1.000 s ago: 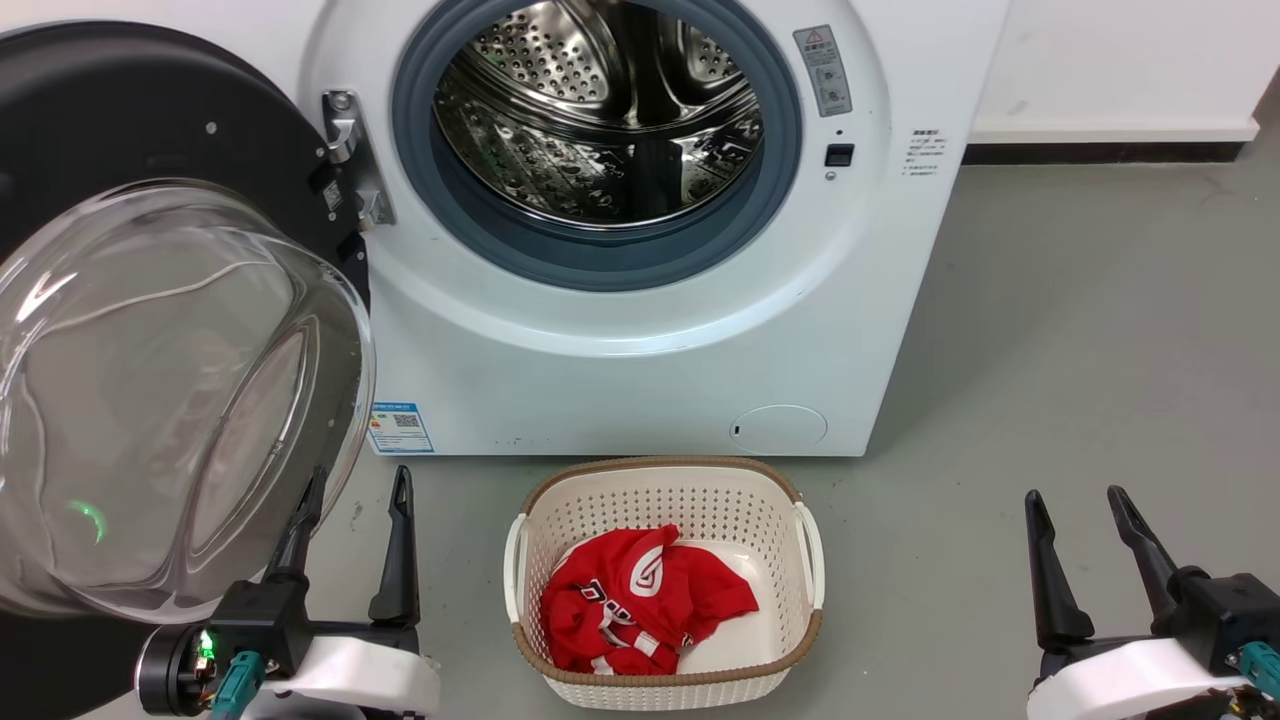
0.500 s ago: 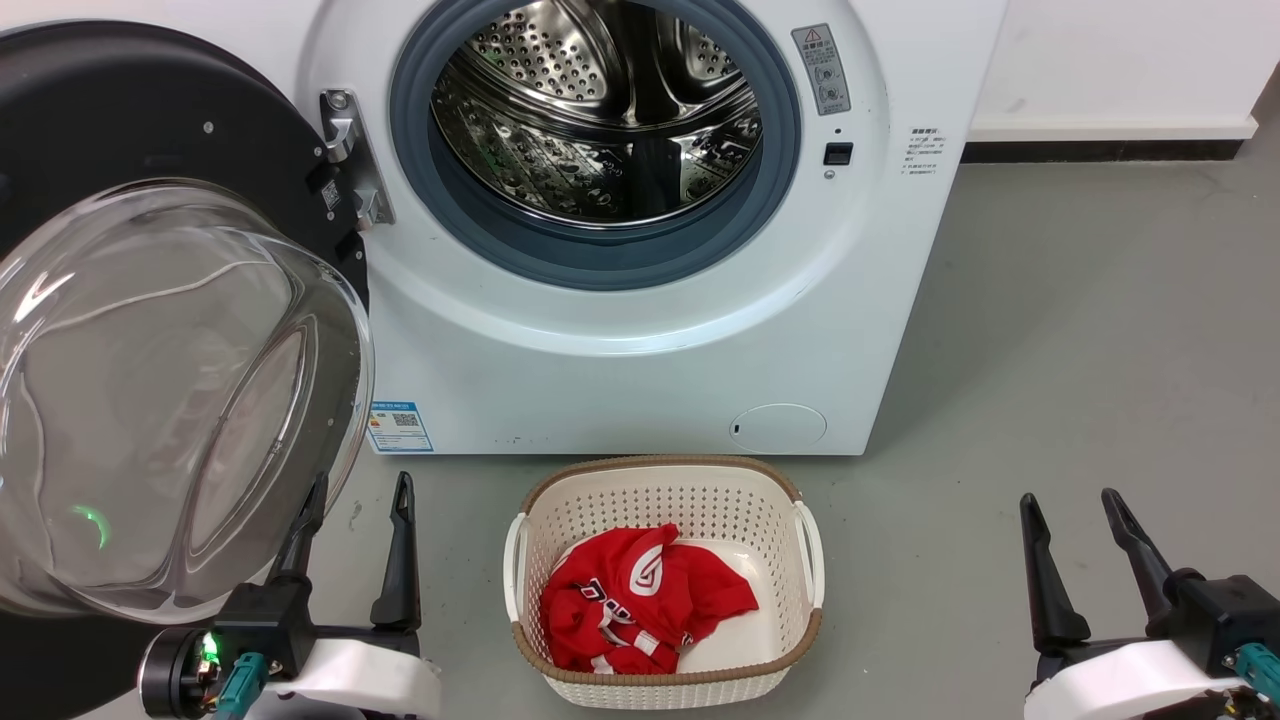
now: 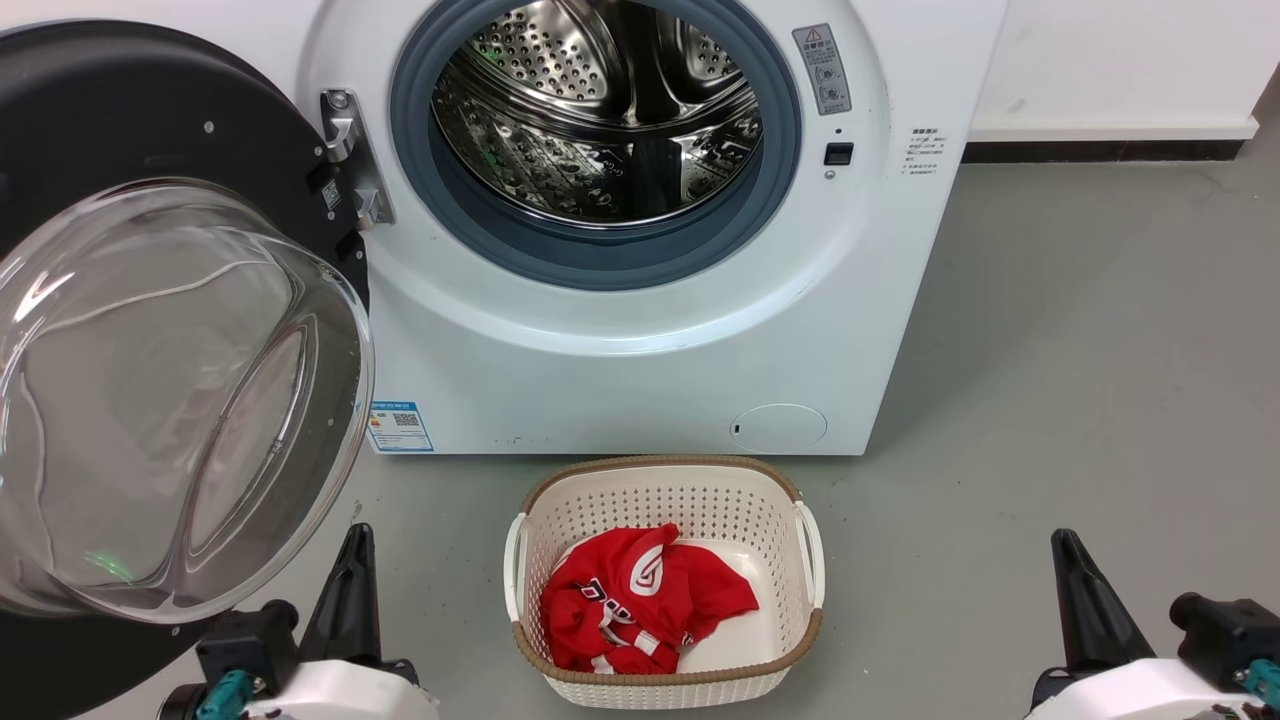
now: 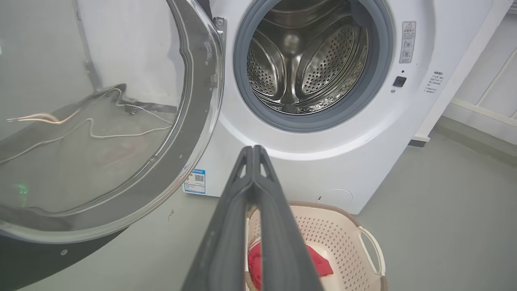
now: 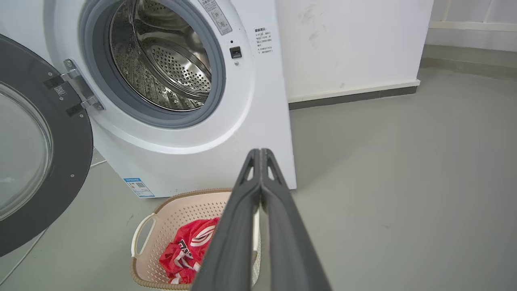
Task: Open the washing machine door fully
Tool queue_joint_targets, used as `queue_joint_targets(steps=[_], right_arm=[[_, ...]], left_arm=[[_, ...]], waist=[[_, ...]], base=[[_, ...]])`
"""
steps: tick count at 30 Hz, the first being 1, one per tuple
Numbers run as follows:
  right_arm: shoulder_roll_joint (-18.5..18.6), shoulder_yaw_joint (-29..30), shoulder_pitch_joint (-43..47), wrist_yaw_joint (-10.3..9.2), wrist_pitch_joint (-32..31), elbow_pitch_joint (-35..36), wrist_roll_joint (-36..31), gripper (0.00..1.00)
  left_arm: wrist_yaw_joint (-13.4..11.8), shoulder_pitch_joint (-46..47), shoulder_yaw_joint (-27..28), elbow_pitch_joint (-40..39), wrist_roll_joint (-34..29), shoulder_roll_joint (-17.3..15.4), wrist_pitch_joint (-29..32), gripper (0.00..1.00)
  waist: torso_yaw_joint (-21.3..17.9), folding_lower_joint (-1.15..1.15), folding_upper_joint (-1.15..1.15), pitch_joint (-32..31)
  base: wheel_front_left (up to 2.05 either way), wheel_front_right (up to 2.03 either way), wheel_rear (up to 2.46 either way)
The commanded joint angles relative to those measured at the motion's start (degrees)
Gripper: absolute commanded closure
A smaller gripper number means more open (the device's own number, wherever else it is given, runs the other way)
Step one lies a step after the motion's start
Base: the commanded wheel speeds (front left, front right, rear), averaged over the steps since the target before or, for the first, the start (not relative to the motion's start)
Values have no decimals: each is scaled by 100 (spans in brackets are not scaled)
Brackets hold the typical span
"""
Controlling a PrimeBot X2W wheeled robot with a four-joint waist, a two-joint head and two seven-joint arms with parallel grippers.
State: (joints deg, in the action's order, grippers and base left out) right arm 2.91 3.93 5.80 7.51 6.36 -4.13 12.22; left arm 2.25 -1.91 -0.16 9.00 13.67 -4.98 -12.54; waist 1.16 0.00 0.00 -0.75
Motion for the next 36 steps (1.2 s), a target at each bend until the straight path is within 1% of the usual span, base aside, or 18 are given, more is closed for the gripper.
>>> queue_joint_targets(steps=[1,12,23,24,36], right_arm=[[7,12,-173,0,-38,54,236,100],[16,41,-344,-1,-221,-100,1432,100],[21,68,-482,-1,-386,-237,2479,100],[22,75,-522,-1,-426,-271,2742,100],[25,104,-666,-1,-577,-402,3716,100]], left_arm=[[26,185,33,-68,224,-13,48,100],[104,267,108,-11,1396,21,307,100],[173,358,193,64,2420,51,556,100],[190,386,214,82,2675,59,620,100],[254,471,303,159,3631,86,857,100]], waist=[[-2,0,0,1],[-12,0,0,10],[-23,0,0,18],[-26,0,0,21],[-38,0,0,30]], base=[[0,0,0],[0,0,0],[0,0,0],[0,0,0],[0,0,0]])
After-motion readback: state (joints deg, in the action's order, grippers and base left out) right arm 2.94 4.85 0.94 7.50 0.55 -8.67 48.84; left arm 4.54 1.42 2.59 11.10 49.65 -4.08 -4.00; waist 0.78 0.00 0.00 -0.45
